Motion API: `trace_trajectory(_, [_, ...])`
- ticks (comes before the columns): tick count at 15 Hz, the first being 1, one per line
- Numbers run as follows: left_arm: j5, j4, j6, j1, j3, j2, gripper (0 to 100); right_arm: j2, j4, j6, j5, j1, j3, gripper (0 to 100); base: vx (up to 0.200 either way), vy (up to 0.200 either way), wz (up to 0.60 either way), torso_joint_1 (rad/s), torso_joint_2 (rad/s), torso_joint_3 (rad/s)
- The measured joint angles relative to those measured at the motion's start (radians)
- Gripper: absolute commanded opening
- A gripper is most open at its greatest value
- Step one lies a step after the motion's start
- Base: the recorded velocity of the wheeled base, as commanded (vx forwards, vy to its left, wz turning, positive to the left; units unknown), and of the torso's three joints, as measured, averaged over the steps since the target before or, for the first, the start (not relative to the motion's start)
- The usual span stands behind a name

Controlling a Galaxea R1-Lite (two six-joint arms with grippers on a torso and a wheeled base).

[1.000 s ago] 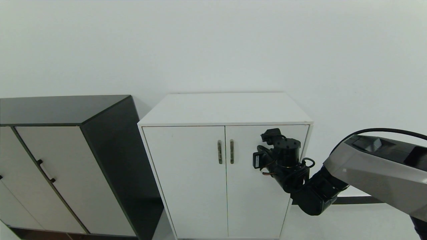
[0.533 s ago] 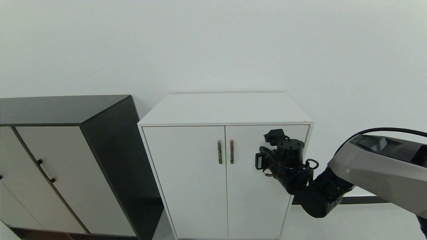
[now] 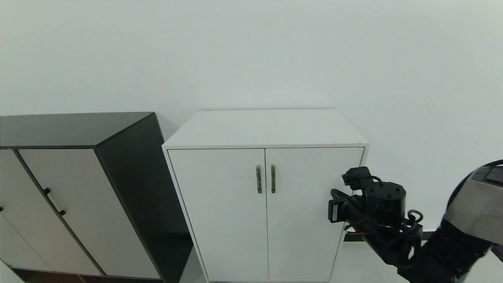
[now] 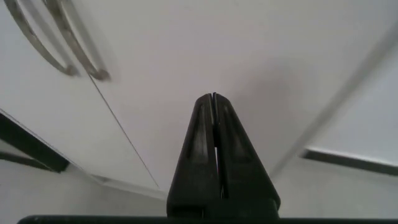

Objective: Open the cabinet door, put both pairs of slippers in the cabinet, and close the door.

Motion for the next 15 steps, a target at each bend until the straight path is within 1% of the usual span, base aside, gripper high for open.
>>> trace_trajectory(3, [0.000,0.000,0.000,0.000,0.000,0.000,0,-0.132,-0.035,0.007,-0.087,-0.004,0.191,0,0.000,0.000,0.00,0.000,0.00,0.000])
trace_trajectory(6, [0.000,0.000,0.000,-0.001,0.000,0.000,0,-0.241,-0.039,0.004,-0.196,-0.027,0.331,0,0.000,0.000,0.00,0.000,0.00,0.000])
trace_trajectory(10, [-0.001,0.000,0.001,0.000,0.000,0.000,0,-0.383,-0.031,-0.037,-0.237,-0.079,0.484,0,0.000,0.000,0.00,0.000,0.00,0.000])
trace_trajectory(12, [-0.001,0.000,0.001,0.000,0.000,0.000,0,-0.475,0.033,-0.058,-0.242,-0.100,0.517,0,0.000,0.000,0.00,0.000,0.00,0.000])
trace_trajectory(15, [-0.001,0.000,0.001,0.000,0.000,0.000,0,-0.673,0.231,-0.087,-0.234,-0.131,0.531,0,0.000,0.000,0.00,0.000,0.00,0.000])
